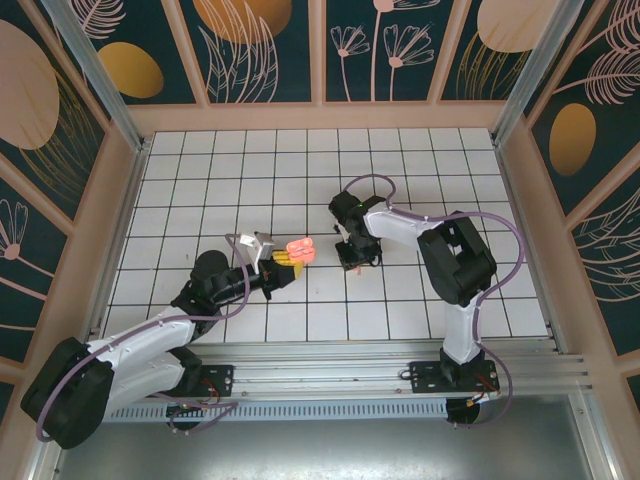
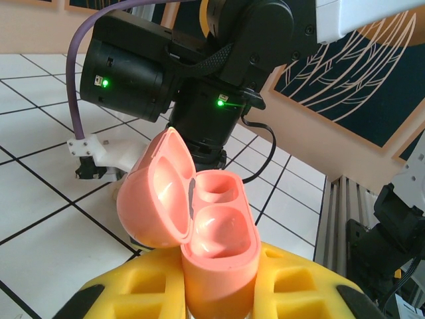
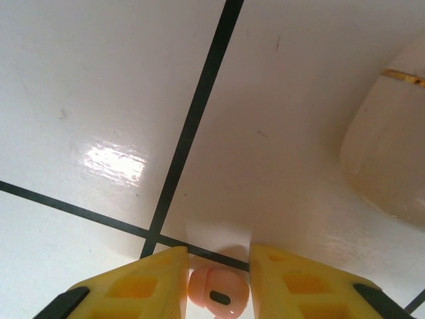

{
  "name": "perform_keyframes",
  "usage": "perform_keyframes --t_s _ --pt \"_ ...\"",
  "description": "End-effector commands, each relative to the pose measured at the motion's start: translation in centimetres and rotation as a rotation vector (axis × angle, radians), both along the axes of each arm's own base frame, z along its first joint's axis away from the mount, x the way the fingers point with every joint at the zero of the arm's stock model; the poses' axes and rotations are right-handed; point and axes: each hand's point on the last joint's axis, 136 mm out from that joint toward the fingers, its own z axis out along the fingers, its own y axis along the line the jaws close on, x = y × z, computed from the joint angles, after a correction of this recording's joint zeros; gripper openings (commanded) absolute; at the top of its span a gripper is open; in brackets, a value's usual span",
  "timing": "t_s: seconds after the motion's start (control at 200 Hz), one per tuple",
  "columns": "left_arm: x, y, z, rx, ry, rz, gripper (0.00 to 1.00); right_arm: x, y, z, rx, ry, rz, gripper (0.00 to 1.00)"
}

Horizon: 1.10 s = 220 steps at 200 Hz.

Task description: Insert the wireless bluetooth earbuds into the charging case

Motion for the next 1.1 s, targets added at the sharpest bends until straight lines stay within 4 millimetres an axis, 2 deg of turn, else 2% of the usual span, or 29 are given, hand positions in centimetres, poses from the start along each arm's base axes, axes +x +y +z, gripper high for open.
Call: perform_keyframes --t_s 0.0,0.14,0.355,0.681,0.916,1.096 --pt "0.3 -0.1 1.5 -0.012 -0.043 -0.005 0.18 -0.1 -0.1 -0.4 -0.028 0.001 0.017 0.30" --pt "0.3 -0.2 1.5 -0.009 -0.044 -0.006 0.18 -0.3 -0.4 -0.1 -0.040 -0.006 0.014 0.29" --pt "0.3 -0.2 1.6 -0.009 -0.042 -0.012 0.18 -0.4 -0.5 0.4 -0.047 -0.018 0.012 0.34" --pt "0.3 -0.3 1.7 -0.006 -0.042 -0.017 0.18 -0.7 -0.6 0.5 -0.061 -0.017 0.012 0.27" --pt "0.6 -0.3 1.0 0.009 -0.035 -0.005 0.17 0.0 -0.1 2.4 -0.008 -0.075 -0.029 0.25" --pt "0.8 -0.3 0.0 0.035 -0.051 0.001 0.16 0.8 0.6 5.0 0.072 -0.154 -0.099 0.25"
